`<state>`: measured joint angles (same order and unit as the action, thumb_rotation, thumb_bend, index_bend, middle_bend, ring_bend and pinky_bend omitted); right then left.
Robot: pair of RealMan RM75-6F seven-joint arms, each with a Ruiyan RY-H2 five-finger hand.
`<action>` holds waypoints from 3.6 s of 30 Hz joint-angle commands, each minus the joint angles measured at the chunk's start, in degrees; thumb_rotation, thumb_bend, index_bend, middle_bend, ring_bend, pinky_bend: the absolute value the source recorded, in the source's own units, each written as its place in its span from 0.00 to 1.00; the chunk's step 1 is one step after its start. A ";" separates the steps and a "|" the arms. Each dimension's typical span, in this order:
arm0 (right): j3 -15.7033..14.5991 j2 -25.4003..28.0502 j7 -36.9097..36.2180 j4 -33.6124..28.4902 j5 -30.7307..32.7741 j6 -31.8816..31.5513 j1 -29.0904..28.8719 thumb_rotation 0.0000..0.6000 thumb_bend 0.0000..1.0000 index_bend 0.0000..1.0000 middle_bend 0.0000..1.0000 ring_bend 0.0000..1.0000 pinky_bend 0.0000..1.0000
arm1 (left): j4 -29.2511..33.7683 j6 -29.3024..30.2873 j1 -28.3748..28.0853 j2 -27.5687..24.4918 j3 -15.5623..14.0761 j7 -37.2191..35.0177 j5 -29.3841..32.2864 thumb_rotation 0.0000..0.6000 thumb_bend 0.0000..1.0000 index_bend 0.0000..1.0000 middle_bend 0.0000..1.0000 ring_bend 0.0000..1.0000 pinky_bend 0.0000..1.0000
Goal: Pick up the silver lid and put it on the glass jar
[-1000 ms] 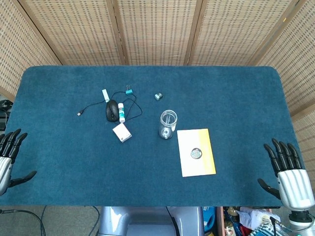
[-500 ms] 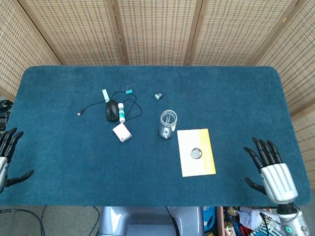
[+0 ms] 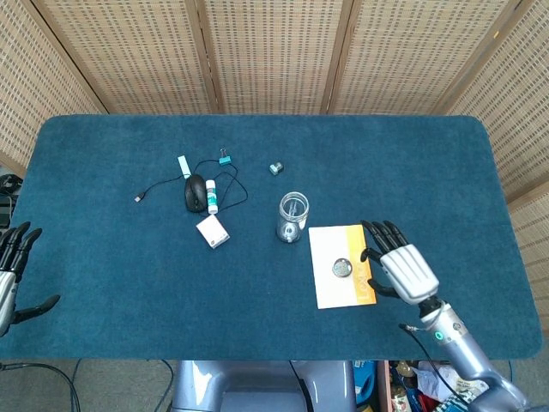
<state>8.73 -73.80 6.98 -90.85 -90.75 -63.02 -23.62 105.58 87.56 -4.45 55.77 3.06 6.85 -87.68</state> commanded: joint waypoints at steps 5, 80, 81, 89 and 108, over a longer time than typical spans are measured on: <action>2.48 -6.93 7.79 6.32 10.33 7.44 -4.92 1.00 0.47 0.46 0.00 0.00 0.00 | -0.06 -0.87 -0.43 -0.12 0.30 -0.53 0.96 1.00 0.05 0.00 0.00 0.00 0.00; -1.27 2.86 -1.70 -1.46 9.53 -2.12 -4.30 1.00 0.61 0.64 0.01 0.00 0.00 | -0.92 -3.09 -1.82 -0.02 0.57 -1.97 2.96 1.00 0.05 0.00 0.00 0.00 0.00; -0.79 4.05 -1.79 -2.37 9.34 -2.99 -4.09 1.00 0.62 0.64 0.01 0.00 0.00 | -0.94 -3.07 -1.81 -0.05 0.57 -2.06 2.94 1.00 0.05 0.00 0.00 0.00 0.00; 6.61 10.88 0.58 -8.50 13.02 -5.20 -6.09 1.00 0.64 0.64 0.02 0.00 0.00 | -0.84 -2.75 -1.74 -0.09 0.47 -2.06 2.48 1.00 0.05 0.00 0.00 0.00 0.00; 15.58 3.38 28.53 -14.67 46.56 2.80 -30.66 1.00 0.64 0.64 0.03 0.00 0.00 | -1.34 -4.67 -2.82 1.32 0.93 0.07 4.70 1.00 0.05 0.00 0.00 0.00 0.00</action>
<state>24.52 -67.41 32.37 -107.27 -46.87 -59.83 -51.76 104.29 82.93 -7.22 57.05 3.95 6.94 -83.03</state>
